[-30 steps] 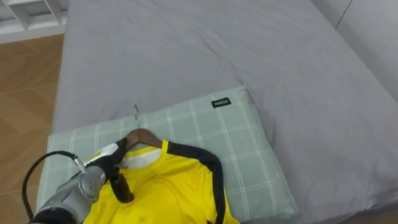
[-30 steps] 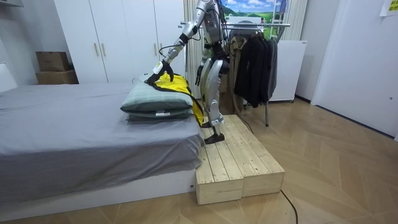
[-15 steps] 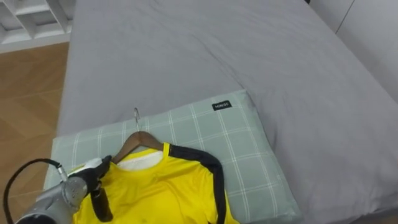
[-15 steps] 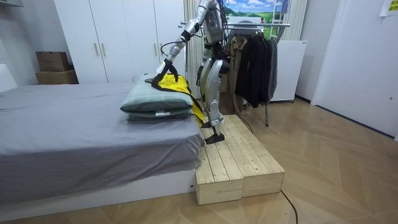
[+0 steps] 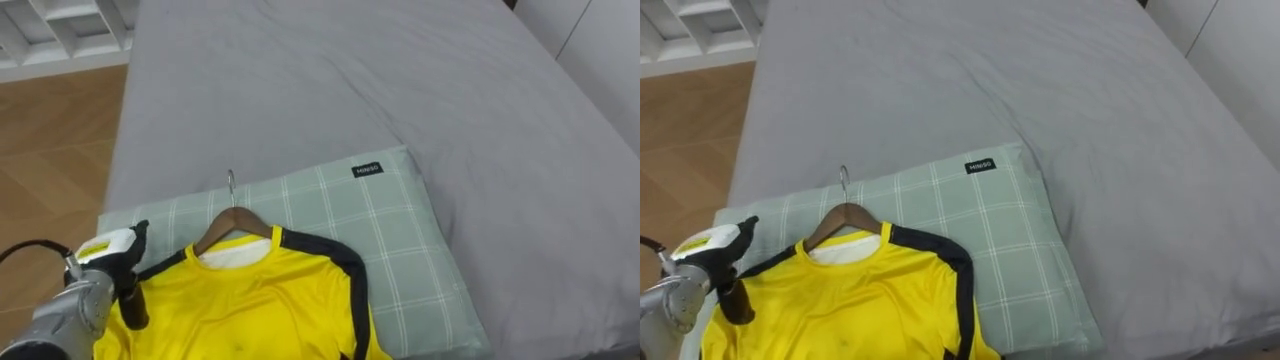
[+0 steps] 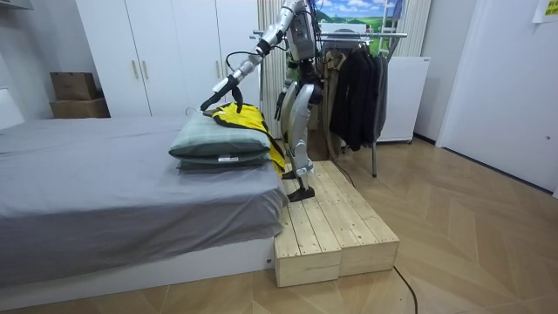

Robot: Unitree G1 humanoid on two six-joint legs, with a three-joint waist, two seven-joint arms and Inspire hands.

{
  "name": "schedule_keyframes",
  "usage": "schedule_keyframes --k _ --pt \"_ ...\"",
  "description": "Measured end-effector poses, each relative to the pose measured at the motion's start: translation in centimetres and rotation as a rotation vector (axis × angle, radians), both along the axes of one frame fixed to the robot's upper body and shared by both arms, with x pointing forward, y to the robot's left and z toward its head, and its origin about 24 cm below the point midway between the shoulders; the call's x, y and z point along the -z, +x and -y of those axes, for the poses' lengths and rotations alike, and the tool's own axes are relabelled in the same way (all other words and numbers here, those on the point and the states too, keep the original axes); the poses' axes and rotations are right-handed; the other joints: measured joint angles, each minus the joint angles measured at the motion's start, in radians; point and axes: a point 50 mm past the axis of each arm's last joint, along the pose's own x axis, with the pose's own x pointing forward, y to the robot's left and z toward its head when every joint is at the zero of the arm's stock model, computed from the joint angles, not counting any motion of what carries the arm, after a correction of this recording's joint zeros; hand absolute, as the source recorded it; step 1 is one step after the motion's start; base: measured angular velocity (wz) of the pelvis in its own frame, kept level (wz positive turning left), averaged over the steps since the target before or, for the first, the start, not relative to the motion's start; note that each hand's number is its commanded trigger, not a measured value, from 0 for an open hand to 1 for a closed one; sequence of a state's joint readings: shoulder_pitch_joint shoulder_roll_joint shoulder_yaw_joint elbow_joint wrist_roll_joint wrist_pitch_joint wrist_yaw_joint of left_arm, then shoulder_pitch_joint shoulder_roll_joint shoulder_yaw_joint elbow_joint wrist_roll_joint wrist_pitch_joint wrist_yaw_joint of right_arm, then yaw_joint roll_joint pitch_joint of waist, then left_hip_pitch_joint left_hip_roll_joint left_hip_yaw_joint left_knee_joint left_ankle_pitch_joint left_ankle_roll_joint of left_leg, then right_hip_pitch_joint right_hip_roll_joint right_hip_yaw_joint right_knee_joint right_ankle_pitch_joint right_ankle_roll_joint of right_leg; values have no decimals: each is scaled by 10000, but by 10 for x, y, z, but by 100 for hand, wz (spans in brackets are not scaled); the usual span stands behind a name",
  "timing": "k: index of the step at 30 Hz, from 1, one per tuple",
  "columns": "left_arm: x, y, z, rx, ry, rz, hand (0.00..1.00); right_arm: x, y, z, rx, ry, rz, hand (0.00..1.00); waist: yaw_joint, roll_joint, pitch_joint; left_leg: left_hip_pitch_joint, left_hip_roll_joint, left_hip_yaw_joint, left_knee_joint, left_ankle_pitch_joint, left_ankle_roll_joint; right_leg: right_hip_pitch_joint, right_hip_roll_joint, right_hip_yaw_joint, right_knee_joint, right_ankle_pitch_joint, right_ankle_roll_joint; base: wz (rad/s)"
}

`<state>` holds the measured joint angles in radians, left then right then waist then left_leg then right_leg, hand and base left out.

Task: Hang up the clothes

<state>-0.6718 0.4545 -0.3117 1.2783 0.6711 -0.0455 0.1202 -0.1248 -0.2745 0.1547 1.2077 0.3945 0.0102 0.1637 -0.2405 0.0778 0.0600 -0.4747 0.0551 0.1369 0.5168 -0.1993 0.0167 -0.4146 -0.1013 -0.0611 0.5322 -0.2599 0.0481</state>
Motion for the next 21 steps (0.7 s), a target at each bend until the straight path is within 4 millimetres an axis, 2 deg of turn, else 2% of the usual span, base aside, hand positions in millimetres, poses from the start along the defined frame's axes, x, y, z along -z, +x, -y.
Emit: schedule_keyframes --k 9,16,21 --pt "-5 1 1 -43 479 1524 0 0 -2 1 63 -235 24 0 11 -62 15 -62 28 68 -1 17 29 -54 -6 -40 38 -16 12 1" --pt "-11 4 5 228 489 2644 0 1 0 -2 17 -464 185 0 -11 -310 32 -93 43 96 55 18 29 -76 -9 -36 6 -16 12 0" --pt "-13 5 6 106 120 2921 0 0 2 -3 -9 -497 310 0 -38 -332 30 -327 55 92 165 17 30 -300 -7 -29 65 -14 9 0"
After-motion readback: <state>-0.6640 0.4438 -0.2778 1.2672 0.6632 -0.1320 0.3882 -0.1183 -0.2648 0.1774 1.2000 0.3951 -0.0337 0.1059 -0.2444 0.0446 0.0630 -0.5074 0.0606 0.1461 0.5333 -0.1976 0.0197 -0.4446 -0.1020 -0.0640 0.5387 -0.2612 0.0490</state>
